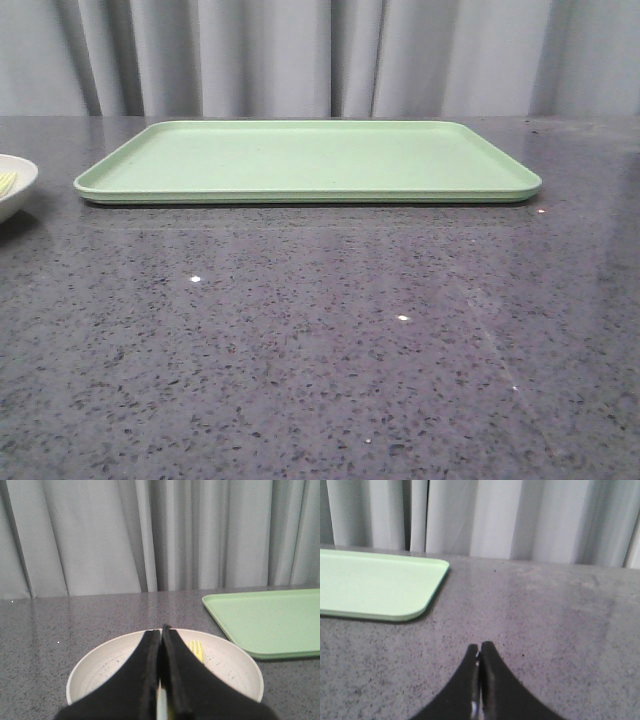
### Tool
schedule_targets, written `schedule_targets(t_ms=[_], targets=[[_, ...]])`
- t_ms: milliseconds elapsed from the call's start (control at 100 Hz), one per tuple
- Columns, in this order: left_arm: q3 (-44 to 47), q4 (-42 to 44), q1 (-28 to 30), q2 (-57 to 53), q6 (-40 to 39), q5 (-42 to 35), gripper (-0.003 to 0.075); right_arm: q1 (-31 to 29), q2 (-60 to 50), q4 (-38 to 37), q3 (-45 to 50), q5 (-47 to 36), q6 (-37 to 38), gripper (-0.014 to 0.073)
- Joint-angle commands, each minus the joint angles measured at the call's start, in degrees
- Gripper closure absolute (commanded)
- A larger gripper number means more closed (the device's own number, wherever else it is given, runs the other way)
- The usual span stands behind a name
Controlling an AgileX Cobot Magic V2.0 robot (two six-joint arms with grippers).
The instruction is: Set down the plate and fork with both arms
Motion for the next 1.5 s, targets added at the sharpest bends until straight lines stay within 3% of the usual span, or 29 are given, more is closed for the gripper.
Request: schedule_targets(t_ms=[0,150,310,490,700,860,1080,1490], targets=[[-2.4,-1.3,-0.5,-1.8,-0.4,-5.4,0.0741,-0.3,-1.3,0.7,-1.0,-8.0,-0.2,0.0661],[-8.9,-3.9,-0.5,-1.2,-0.4,0.9,0.0741,-0.3,-1.3,1.7,-6.5,-2.8,-0.2,0.0661],[-18.3,-7.4,-0.5,2.3,-0.4,14.8,0.0741,-0.3,0.6,1.7,-16.8,10.8,-0.2,0.0661],[-28.0,-9.2,-0.5,7.4,-0.5,23.6,0.0741,-0.3,7.1,1.7,-28.1,25.8,-0.2,0.0661],[-41.1,-9.6,-0.5,17.5,-1.0,42.8,0.0741,-0.3,16.2,1.7,-38.9,41.4,-0.2,0.0661],[-48.3,-8.4,-0.5,25.9,-4.1,55.8,0.0741,-0.3,20.9,2.2,-44.2,45.3,-0.2,0.0661],[-49.8,-8.7,-0.5,31.6,-4.1,57.6,0.0741,-0.3,21.7,4.4,-44.8,44.8,-0.2,0.0661],[-49.8,-8.8,-0.5,32.0,-3.4,59.8,0.0734,-0.3,21.7,4.4,-44.8,47.2,-0.2,0.066]])
